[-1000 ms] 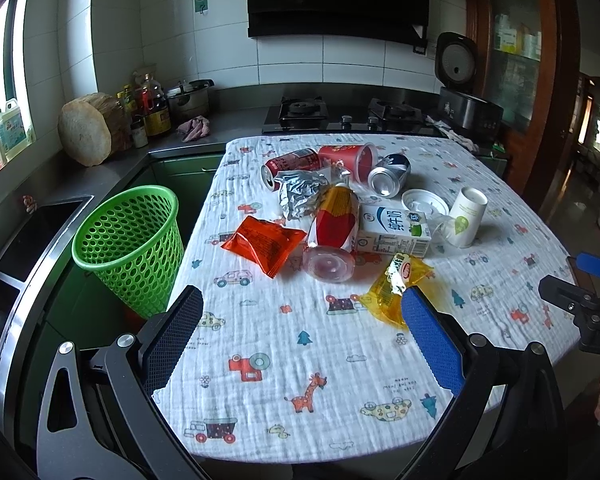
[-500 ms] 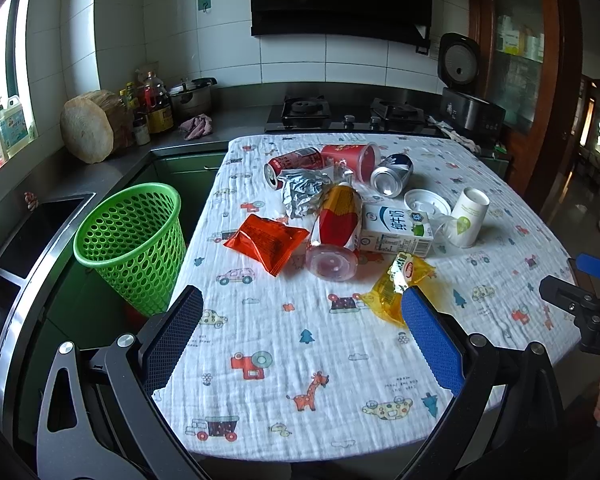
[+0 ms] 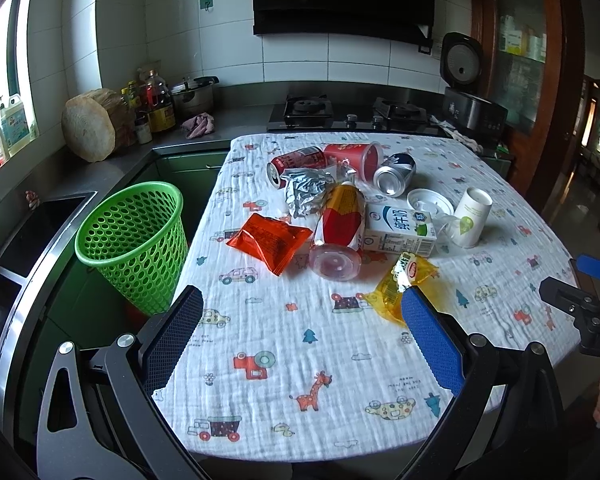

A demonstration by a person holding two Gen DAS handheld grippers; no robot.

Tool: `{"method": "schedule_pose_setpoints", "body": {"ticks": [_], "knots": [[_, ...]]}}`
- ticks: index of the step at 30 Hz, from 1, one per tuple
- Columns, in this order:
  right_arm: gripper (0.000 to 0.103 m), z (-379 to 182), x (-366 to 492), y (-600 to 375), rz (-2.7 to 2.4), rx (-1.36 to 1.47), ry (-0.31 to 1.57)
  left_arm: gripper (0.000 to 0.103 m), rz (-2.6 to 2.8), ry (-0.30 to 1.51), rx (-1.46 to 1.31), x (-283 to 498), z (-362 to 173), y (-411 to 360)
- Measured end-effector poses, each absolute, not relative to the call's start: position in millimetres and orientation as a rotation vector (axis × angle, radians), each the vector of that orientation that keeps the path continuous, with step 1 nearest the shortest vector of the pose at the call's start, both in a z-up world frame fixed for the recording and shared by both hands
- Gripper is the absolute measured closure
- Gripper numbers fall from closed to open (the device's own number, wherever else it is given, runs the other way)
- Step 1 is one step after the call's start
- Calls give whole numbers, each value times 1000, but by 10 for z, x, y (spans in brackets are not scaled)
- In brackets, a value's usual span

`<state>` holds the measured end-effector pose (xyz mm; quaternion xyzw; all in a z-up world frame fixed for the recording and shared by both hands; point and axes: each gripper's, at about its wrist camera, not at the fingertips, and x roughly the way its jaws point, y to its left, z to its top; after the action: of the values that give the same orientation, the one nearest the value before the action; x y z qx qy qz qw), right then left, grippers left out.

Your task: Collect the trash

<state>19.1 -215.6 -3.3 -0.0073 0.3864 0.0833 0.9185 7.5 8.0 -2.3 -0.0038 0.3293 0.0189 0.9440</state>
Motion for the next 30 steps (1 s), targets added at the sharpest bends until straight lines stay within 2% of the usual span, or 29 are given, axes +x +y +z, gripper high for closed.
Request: {"method": "schedule_pose_setpoints", "body": {"ticks": [30], "knots": [[6, -136, 517, -2270, 173, 12, 791, 6, 41, 697, -16, 364, -60, 190]]}}
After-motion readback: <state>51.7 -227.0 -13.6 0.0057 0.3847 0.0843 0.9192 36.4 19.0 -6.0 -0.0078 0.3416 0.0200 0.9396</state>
